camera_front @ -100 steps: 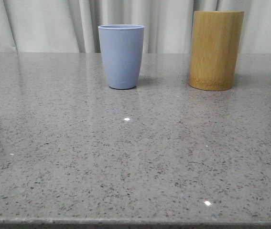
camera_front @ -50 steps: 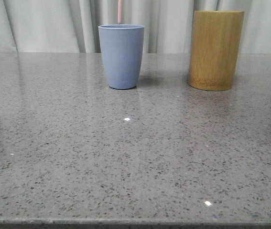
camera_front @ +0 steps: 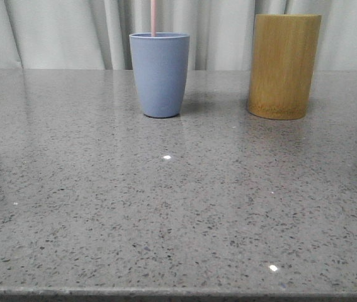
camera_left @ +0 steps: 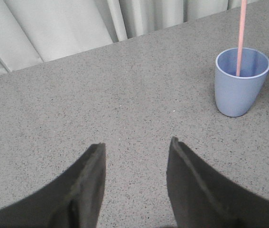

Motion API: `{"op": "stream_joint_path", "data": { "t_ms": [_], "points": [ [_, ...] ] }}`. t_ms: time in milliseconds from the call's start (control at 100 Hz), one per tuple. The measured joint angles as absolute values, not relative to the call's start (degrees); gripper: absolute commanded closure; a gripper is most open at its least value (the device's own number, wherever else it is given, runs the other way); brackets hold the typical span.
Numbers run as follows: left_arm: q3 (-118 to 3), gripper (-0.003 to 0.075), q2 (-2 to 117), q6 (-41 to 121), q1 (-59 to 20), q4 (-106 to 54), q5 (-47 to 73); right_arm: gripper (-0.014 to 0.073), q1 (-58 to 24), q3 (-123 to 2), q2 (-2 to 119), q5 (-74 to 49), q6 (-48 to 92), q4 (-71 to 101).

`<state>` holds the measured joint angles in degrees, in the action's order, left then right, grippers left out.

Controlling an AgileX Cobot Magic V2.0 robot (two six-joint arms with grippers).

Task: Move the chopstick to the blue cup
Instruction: 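Carry the chopstick over the blue cup and lower it inside, then open the right gripper to release the chopstick and withdraw upward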

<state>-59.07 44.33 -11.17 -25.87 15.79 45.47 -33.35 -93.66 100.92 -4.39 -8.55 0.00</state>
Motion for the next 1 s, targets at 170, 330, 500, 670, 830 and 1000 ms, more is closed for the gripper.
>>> {"op": "stream_joint_path", "data": {
  "t_ms": [170,330,500,670,830,1000],
  "points": [
    [-59.07,0.0417,44.33,-11.17,-25.87,15.88,45.47,0.0662,-33.35,-93.66,102.71,-6.63,-8.55,0.0],
    [-59.07,0.0417,44.33,-11.17,-25.87,15.88,45.47,0.0528,-33.35,-93.66,103.29,-8.13,-8.55,-0.66],
    [-59.07,0.0417,44.33,-11.17,-25.87,15.88,45.47,0.0316,-33.35,-93.66,103.29,-8.67,-8.55,-1.45],
    [-59.07,0.0417,44.33,-11.17,-25.87,15.88,45.35,0.0253,-33.35,-93.66,103.29,-9.28,-8.55,-1.57],
    [-59.07,0.0417,44.33,-11.17,-25.87,15.88,45.22,0.0253,-33.35,-93.66,102.97,-10.2,-8.55,-1.67],
    [-59.07,0.0417,44.33,-11.17,-25.87,15.91,45.1,0.0254,-33.35,-93.66,100.37,-12.28,-8.55,-3.14]
  ]
}}
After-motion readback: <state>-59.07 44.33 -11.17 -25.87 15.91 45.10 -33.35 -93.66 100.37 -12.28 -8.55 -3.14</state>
